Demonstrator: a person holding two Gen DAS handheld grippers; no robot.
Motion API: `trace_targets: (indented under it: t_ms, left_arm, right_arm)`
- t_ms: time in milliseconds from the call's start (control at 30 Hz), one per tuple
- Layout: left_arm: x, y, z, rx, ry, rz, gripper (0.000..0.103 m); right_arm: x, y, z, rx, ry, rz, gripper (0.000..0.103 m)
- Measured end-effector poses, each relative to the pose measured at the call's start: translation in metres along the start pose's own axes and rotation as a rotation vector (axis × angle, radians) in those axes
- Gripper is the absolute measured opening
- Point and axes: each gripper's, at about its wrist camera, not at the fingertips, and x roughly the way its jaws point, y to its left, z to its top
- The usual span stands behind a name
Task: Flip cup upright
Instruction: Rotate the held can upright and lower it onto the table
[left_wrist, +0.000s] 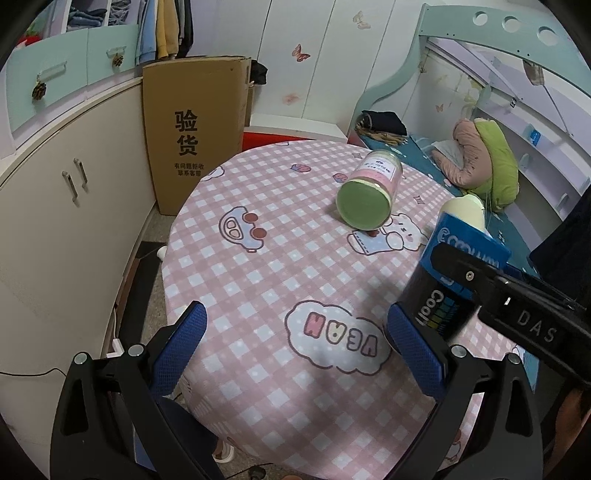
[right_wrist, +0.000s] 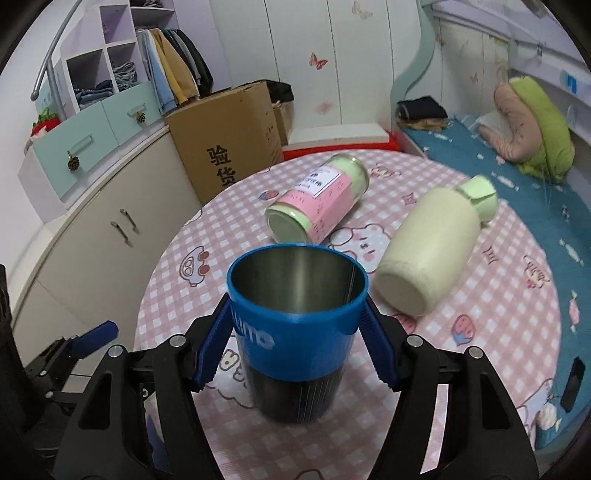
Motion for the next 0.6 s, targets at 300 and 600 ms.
trace_targets:
  t_ms: [300, 600]
  left_arm:
    - [-0.005, -0.005, -0.002, 0.015, -0.006, 0.018, 0.095]
    - [-0.016, -0.008, -0.005, 0.018, -0.015, 0.022, 0.095]
  right_arm:
    - [-0.004, 0.001, -0.005, -0.006, -0.012, -0.009, 0.067]
    - [-0.013, 0.006, -0.008, -0.002, -0.032, 0.011, 0.084]
